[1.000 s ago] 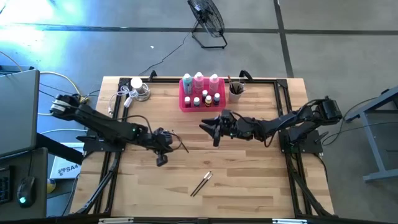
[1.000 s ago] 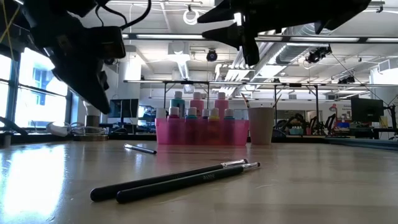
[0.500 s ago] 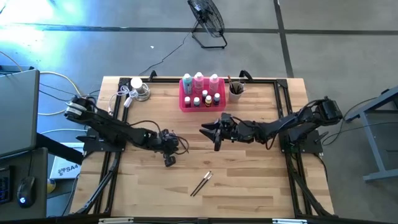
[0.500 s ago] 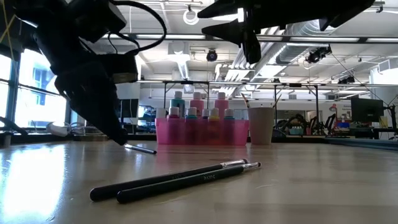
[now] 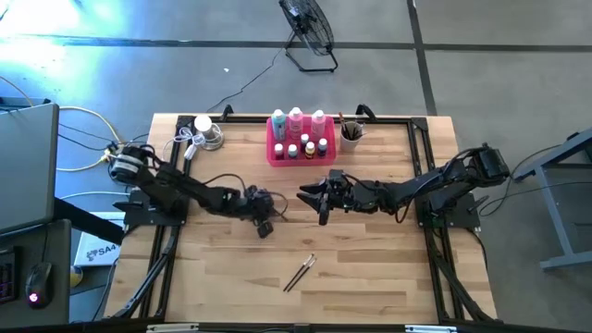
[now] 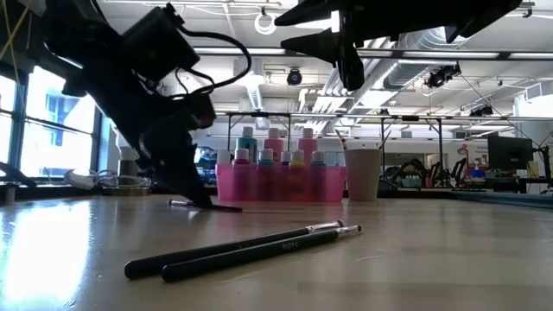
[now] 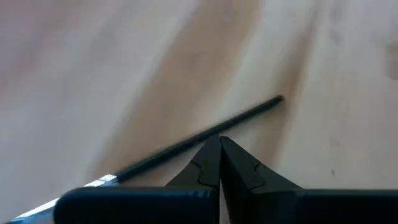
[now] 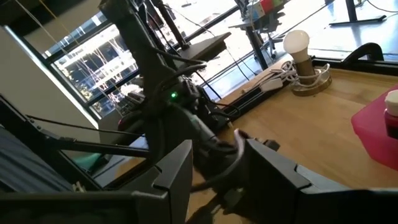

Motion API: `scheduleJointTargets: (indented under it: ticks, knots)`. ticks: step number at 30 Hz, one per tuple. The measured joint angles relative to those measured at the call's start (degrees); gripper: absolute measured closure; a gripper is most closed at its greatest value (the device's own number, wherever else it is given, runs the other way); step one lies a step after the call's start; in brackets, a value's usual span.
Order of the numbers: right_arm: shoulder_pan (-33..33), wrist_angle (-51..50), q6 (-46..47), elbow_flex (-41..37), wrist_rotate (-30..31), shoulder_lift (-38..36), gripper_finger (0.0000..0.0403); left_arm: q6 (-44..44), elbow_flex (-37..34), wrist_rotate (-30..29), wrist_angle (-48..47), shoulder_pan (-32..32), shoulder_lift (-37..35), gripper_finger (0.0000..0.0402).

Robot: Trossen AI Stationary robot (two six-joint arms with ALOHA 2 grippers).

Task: Pick & Place Paint Supplies
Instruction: Put the silver paintbrush into the white cup

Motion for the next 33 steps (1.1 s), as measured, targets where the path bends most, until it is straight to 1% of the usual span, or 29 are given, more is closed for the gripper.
scheduleJointTargets:
  ticks: [3, 5, 8, 12, 15, 18, 21, 23, 24, 26, 28, 30, 33]
  knots:
    - [0.0, 0.0, 0.0, 0.0, 0.0, 0.0, 0.0263, 0.5, 0.0, -1.1, 1.1, 2.3, 0.0, 0.0402]
    - [0.0, 0.0, 0.0, 0.0, 0.0, 0.0, 0.0263, 2.5, 0.0, -0.8, 1.9, 3.7, 0.0, 0.0402]
    - [-0.1, 0.0, 0.0, 0.0, 0.0, 0.0, 0.0263, 4.0, 0.4, 2.4, 2.4, 5.5, -0.4, 0.0402]
    - [-0.1, 0.0, 0.0, 0.0, 0.0, 0.0, 0.0263, 5.8, 2.5, 7.7, 1.9, 6.0, -2.4, 0.0402]
    - [-0.3, -0.1, -0.1, 0.0, 0.0, 0.0, 0.0263, 8.3, 4.5, 7.8, -1.3, 5.9, -5.0, 0.0402]
    - [-0.7, -2.3, 0.0, 0.0, 0.0, 0.0, 0.0263, 10.3, 6.5, 3.7, -7.7, 6.0, -8.5, 0.0402]
    - [-0.9, -5.9, 0.6, 0.0, 0.5, 0.0, 0.0263, 11.6, 8.9, -3.1, -17.7, 6.0, -12.0, 0.0402]
    - [-0.9, -8.6, 4.2, 0.0, 0.2, 0.0, 0.0264, 10.6, 10.1, -5.4, -26.5, 6.0, -14.9, 0.0402]
    - [-0.9, -10.2, 6.8, 0.0, -0.3, 0.0, 0.0265, 8.7, 11.0, -5.5, -30.7, 6.0, -16.2, 0.0402]
    - [-0.6, -12.0, 11.8, 0.0, -2.7, 0.0, 0.0270, 3.7, 12.5, -3.8, -38.3, 5.7, -19.4, 0.0402]
    - [-0.1, -11.6, 13.2, 0.0, -4.9, 0.0, 0.0276, 1.2, 13.8, -2.2, -43.5, 4.5, -23.2, 0.0402]
    - [0.3, -10.5, 11.5, 0.0, -6.0, 0.0, 0.0283, 1.2, 14.4, -1.8, -44.3, 2.7, -27.3, 0.0402]
    - [0.0, -9.8, 6.9, 0.0, -6.1, 0.0, 0.0297, 2.8, 15.1, -1.8, -43.7, 0.3, -34.3, 0.0402]
